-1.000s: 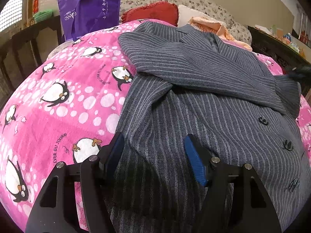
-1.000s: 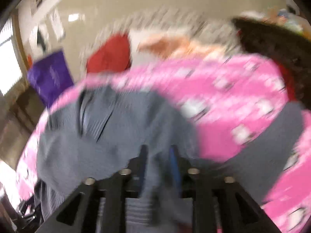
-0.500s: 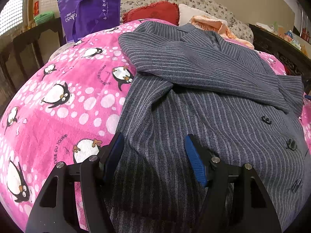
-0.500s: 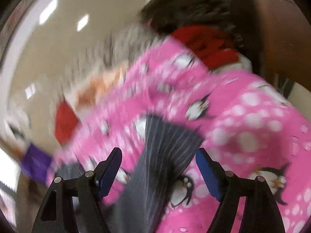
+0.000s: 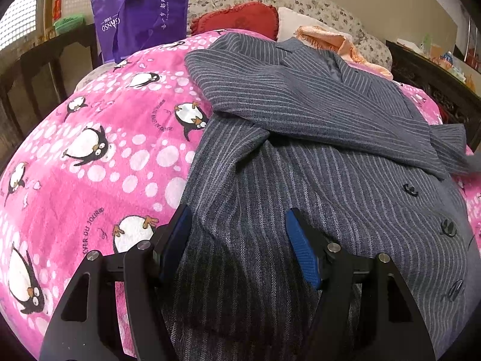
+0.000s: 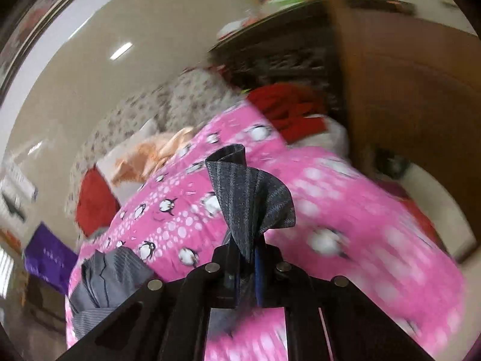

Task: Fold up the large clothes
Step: 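Lift the grasped sleeve cuff up off the bed with the right gripper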

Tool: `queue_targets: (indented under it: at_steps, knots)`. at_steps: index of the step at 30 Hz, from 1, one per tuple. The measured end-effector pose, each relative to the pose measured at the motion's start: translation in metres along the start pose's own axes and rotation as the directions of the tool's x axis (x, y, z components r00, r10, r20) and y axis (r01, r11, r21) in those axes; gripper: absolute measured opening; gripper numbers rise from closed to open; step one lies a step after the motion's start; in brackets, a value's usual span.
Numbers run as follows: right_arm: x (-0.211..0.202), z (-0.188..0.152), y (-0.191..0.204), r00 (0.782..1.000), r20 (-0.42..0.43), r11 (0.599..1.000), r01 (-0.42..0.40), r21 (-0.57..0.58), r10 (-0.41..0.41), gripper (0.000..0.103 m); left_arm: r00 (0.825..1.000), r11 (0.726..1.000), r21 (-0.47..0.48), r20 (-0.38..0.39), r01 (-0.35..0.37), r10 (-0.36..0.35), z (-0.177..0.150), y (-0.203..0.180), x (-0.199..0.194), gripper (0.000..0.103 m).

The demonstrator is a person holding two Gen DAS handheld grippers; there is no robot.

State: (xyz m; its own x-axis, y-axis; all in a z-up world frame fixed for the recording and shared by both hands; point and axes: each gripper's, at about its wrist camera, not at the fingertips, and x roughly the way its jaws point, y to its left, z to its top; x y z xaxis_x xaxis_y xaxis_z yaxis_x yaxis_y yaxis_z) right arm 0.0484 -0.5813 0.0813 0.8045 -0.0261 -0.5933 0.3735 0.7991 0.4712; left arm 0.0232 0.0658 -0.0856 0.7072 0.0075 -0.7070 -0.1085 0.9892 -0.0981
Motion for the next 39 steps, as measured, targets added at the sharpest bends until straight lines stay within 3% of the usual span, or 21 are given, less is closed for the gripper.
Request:
queue_targets:
  at_steps: [4, 6, 9, 13, 18, 20, 24, 26, 30, 31, 32, 33, 35, 39]
  knots:
    - [-0.033, -0.038, -0.046, 0.994, -0.058, 0.975, 0.105, 0.197, -0.095, 0.019, 1.000, 1.000, -0.002, 0.000, 0.005, -0.005, 0.000, 0.001, -0.001, 0.065]
    - [-0.031, -0.059, -0.061, 0.985, -0.110, 0.968, 0.154, 0.199, -0.134, 0.038, 1.000, 1.000, -0.003, 0.000, 0.007, -0.007, 0.000, 0.001, -0.002, 0.065]
    - [-0.041, -0.085, -0.076, 0.969, -0.126, 0.953, 0.236, 0.192, -0.215, 0.048, 1.000, 1.000, -0.004, -0.001, 0.010, -0.010, 0.000, 0.001, -0.002, 0.065]
    - [-0.062, -0.109, -0.091, 0.977, -0.081, 0.958, 0.211, 0.193, -0.199, 0.049, 1.000, 1.000, -0.003, -0.002, 0.008, -0.008, 0.000, 0.001, -0.003, 0.065]
    - [-0.060, -0.135, -0.100, 0.997, -0.054, 0.977, 0.060, 0.207, -0.050, 0.049, 1.000, 1.000, -0.001, -0.003, 0.006, -0.006, -0.001, 0.001, -0.003, 0.066]
    - [-0.054, -0.134, -0.100, 0.998, -0.036, 0.988, 0.054, 0.145, -0.049, 0.049, 1.000, 1.000, -0.001, -0.004, 0.006, -0.006, -0.001, 0.001, -0.003, 0.066]
    - [-0.039, -0.122, -0.098, 0.992, 0.028, 0.991, 0.123, -0.044, -0.122, 0.051, 1.000, 1.000, -0.001, -0.003, 0.006, -0.006, 0.000, 0.000, -0.003, 0.066]
    - [-0.025, -0.117, -0.103, 0.997, -0.006, 0.995, 0.072, -0.072, -0.072, 0.054, 1.000, 1.000, -0.001, -0.004, 0.005, -0.005, 0.000, 0.001, -0.003, 0.066]
    - [-0.023, -0.105, -0.120, 0.998, 0.024, 0.999, -0.053, -0.001, 0.053, 0.051, 1.000, 1.000, 0.000, -0.004, 0.005, -0.005, 0.000, 0.001, -0.004, 0.066]
    - [-0.022, -0.103, -0.123, 0.996, 0.019, 0.996, -0.086, 0.022, 0.086, 0.043, 1.000, 1.000, 0.000, -0.004, 0.005, -0.005, 0.000, 0.001, -0.003, 0.066]
    - [-0.021, -0.100, -0.122, 0.994, 0.002, 0.994, -0.105, 0.015, 0.105, 0.022, 1.000, 1.000, -0.001, -0.004, 0.006, -0.006, 0.000, 0.000, -0.003, 0.066]
    - [-0.019, -0.099, -0.119, 0.994, -0.020, 0.994, -0.111, 0.004, 0.111, 0.018, 1.000, 1.000, 0.000, -0.005, 0.005, -0.005, 0.000, 0.000, -0.003, 0.066]
    - [-0.025, -0.099, -0.103, 0.991, -0.038, 0.991, -0.126, -0.039, 0.124, 0.015, 1.000, 1.000, 0.000, -0.004, 0.005, -0.005, 0.000, 0.000, -0.004, 0.066]
    - [-0.050, -0.080, -0.044, 0.969, -0.012, 0.964, -0.245, -0.107, 0.245, 0.015, 1.000, 1.000, 0.001, -0.006, 0.004, -0.004, -0.001, 0.000, -0.004, 0.066]
